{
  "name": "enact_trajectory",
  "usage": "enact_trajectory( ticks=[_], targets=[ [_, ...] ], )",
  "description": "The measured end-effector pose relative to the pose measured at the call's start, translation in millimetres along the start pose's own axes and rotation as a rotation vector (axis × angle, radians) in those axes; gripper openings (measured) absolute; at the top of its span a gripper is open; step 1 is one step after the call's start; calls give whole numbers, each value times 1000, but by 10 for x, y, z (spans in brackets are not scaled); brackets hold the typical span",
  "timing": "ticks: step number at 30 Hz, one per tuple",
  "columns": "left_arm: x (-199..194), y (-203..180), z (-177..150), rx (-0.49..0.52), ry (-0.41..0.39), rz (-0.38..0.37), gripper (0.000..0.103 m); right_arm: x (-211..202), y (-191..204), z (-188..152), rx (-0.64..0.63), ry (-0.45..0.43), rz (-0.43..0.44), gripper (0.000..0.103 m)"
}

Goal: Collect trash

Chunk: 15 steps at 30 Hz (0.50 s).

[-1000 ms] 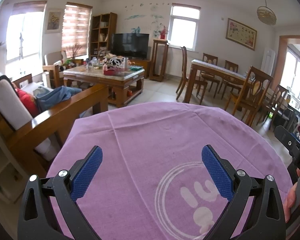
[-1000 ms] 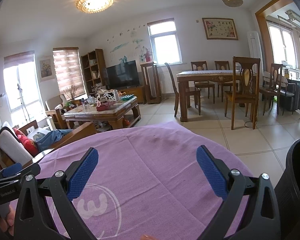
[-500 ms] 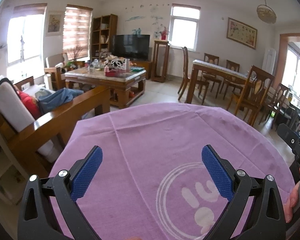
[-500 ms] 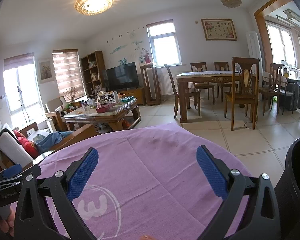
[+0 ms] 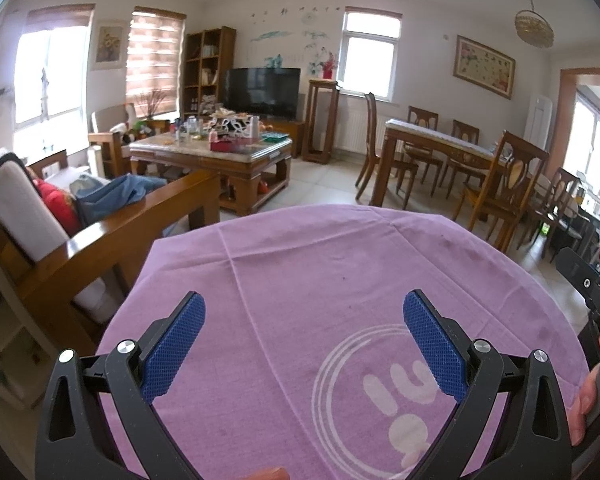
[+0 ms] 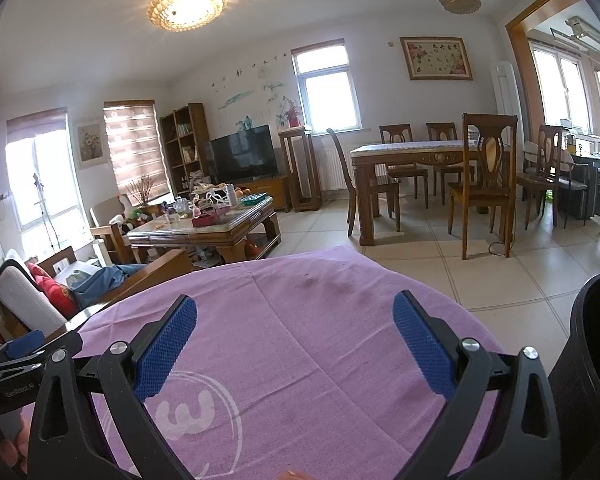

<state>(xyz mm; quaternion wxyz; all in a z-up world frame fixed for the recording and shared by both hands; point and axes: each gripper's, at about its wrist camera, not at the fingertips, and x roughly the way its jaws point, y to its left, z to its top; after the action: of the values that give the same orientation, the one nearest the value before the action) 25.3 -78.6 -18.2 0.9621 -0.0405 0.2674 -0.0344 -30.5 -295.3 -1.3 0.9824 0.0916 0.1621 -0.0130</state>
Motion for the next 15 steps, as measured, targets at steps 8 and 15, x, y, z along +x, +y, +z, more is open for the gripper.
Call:
enact_trajectory(
  ticks=[8, 15],
  targets=[
    [4, -12, -4, -4, 2, 0, 98, -12, 12, -9, 2, 1, 0, 98],
    [4, -13, -3, -4, 3, 0, 98, -12, 7, -10, 3, 1, 0, 98]
  ],
)
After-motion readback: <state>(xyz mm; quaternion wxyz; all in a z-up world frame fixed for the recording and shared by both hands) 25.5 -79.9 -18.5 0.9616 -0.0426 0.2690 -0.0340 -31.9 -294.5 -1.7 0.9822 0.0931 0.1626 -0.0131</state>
